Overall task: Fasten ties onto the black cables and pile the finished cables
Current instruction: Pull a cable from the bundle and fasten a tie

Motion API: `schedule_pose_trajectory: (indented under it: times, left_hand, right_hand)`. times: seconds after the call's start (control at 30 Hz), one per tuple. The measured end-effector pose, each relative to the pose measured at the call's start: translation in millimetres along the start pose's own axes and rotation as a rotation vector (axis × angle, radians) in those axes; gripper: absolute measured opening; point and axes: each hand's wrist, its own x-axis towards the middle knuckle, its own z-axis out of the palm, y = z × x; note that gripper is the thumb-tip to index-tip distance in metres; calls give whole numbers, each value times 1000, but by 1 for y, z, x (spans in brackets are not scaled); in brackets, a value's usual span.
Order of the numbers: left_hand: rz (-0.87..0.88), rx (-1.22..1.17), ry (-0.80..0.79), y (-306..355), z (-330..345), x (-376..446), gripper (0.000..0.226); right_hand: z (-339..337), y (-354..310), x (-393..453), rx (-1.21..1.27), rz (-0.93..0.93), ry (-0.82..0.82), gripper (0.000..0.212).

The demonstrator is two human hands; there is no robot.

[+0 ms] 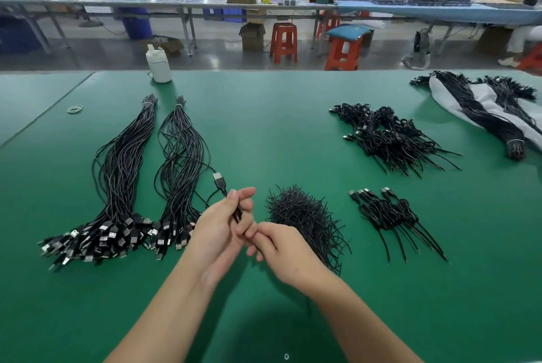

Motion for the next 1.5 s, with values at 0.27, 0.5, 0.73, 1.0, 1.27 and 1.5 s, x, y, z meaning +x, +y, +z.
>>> schedule_pose_trajectory:
  times: [0.27,0.5,0.73,1.0,1.27,1.5]
  left_hand:
    - [-18,16,-130,-1,7,-6,22]
    - [-138,87,-422,9,2,-8,28]
    - [-229,245,-594,18,5,-8,33]
    - [-275,429,-659,20,7,-14,34]
    - [-18,927,-386,11,-6,-17,29]
    - [51,944,4,-14,2,-20,32]
  right_hand:
    - [5,4,1,536,-21,12,17]
    - [-1,6,-4,585,-7,83,29]
    - [0,14,-10,640,-13,57,18]
    - [-5,23,-17,424,-50,33,29]
    - [-29,26,-19,-261,-192,168,18]
    - [-14,23,-14,-534,-156,49,11]
